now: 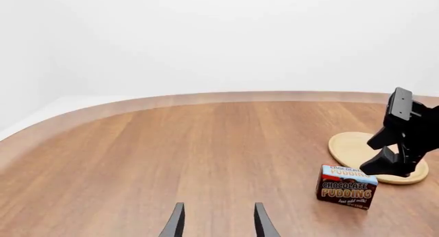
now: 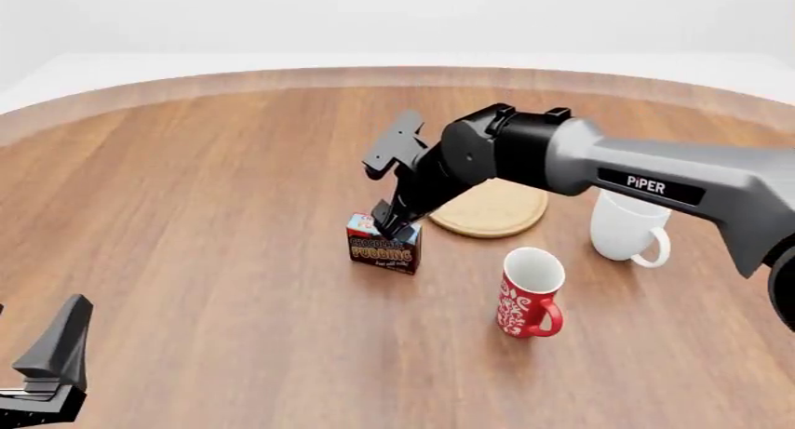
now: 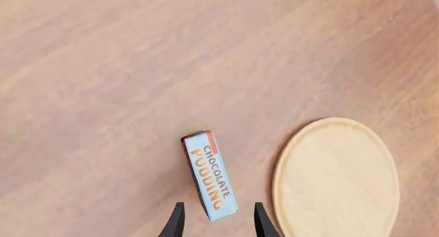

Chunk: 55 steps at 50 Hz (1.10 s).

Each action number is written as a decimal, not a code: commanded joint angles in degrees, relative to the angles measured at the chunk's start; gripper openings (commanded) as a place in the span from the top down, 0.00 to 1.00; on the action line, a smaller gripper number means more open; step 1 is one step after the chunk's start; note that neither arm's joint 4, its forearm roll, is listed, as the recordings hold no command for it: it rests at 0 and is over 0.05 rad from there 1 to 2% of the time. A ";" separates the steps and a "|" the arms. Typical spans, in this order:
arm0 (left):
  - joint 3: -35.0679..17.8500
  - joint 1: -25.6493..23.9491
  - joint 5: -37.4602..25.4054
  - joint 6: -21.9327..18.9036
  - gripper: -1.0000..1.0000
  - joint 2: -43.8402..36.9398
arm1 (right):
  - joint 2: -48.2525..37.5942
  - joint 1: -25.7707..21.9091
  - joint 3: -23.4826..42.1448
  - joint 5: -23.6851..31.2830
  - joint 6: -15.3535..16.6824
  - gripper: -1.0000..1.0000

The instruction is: Put the chocolate pudding to the left of the plate.

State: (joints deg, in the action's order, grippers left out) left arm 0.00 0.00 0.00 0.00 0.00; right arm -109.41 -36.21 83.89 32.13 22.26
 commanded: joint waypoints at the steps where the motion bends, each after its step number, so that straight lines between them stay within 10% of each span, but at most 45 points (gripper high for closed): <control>1: 0.00 0.00 0.00 0.00 0.00 0.00 | -0.99 0.51 0.67 0.02 0.04 0.00; 55: 0.00 0.00 0.00 0.00 0.00 0.00 | -2.87 0.54 -2.81 -2.82 -2.35 0.00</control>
State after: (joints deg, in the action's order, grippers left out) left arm 0.00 0.00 0.00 0.00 0.00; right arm -112.05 -35.66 81.59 29.70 20.30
